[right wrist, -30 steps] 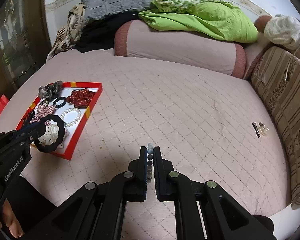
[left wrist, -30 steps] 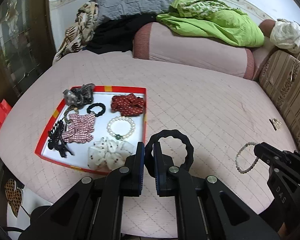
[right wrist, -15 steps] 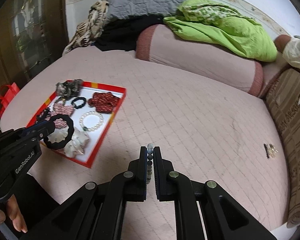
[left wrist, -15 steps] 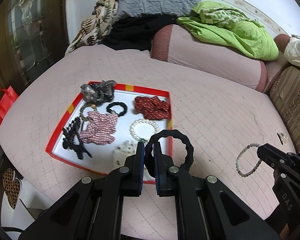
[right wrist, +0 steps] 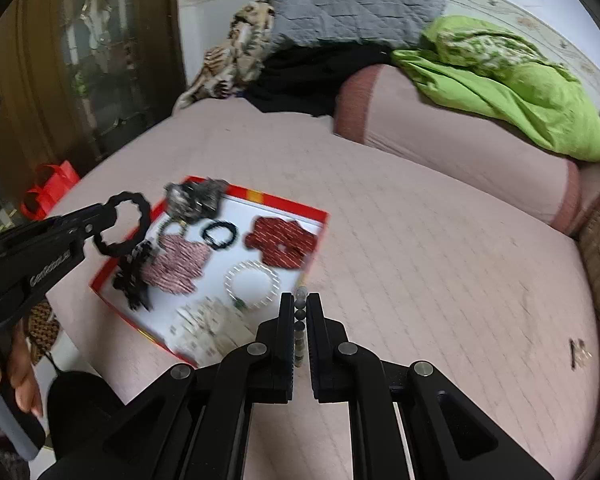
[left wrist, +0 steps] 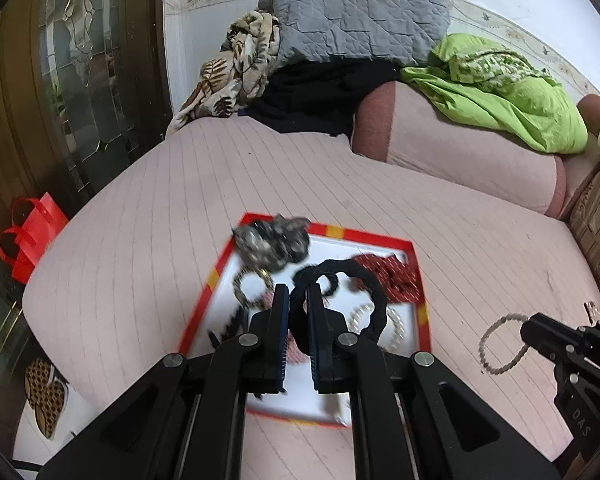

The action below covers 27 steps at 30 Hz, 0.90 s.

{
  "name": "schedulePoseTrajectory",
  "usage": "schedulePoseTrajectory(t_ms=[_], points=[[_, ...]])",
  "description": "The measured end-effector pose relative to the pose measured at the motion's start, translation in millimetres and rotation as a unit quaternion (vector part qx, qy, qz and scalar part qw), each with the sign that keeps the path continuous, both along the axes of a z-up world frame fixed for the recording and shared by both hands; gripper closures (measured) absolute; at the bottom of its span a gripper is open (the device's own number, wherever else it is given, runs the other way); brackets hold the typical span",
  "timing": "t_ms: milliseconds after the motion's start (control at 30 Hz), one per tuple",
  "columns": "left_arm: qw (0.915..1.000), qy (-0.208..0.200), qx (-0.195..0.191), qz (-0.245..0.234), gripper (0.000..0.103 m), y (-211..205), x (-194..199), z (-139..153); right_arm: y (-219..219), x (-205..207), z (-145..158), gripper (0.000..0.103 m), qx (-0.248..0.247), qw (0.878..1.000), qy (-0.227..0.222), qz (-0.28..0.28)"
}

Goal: Organize jewelry
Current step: 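Carry the black hair tie and jade-bead bracelet toward the tray, then lower the hair tie and jade bracelet into the tray and open both grippers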

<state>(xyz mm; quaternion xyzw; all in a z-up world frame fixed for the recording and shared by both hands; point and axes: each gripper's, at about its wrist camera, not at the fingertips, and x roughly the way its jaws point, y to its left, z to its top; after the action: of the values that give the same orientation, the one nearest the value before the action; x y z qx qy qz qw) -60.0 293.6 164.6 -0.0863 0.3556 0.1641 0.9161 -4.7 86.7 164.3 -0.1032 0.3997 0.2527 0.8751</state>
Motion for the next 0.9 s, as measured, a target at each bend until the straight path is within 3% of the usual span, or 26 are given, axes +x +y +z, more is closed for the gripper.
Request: schedulePoseTrajectory(t_ms=[433,900], points=[[0.9994,0.028,0.008,-0.016,0.095,40.7,62.3,-23.6,52.0,52.7,-6.9,0.096,0.045,0.998,0.016,0.035],[0.9955,0.08,-0.033,-0.039,0.095,62.6,150.3,-79.7,90.8,112.9,-61.9,0.096,0.083,0.991,0.092,0.049]])
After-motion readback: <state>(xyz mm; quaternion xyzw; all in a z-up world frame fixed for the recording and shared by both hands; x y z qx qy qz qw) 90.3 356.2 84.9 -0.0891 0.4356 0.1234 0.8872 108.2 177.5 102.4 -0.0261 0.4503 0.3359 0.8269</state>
